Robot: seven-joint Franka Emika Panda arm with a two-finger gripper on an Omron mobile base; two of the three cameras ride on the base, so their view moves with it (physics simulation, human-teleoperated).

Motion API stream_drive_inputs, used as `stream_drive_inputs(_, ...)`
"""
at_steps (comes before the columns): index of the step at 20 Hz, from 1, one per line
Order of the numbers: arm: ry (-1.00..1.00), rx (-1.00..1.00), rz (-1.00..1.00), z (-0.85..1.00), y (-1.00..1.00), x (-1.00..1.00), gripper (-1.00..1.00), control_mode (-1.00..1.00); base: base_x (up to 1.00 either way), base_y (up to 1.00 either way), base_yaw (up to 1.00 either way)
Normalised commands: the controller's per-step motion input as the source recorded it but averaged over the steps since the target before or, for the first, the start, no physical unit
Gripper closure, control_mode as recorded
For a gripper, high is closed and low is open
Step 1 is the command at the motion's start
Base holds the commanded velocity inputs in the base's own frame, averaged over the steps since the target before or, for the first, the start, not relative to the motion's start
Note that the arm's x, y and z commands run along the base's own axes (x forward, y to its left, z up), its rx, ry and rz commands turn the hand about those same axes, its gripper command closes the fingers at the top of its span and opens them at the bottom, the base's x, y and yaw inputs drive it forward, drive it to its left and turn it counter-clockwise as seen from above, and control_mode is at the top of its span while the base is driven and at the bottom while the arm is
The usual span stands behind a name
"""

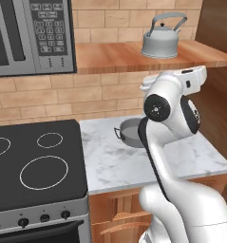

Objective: Pick the kettle from the cabinet and place it on a stove burner. Then pick the pot from the counter and place it on another stove burner. Finally, turn both burners on.

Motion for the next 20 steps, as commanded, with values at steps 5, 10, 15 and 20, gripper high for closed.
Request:
stream_drive_inputs(5,-0.1,0.0,-0.08,0.34,0.0,0.0,-1.0,-1.0,0.0,0.0,0.0)
stream_drive_inputs(10,-0.05,0.04,-0.03,0.08,-0.04,0.02,-1.0,-1.0,0.0,0.0,0.0)
stream_drive_inputs(15,-0.04,0.06,-0.03,0.07,-0.1,0.01,-1.0,-1.0,0.0,0.0,0.0)
stream_drive_inputs(20,-0.1,0.01,-0.03,0.2,-0.09,0.07,-1.0,-1.0,0.0,0.0,0.0)
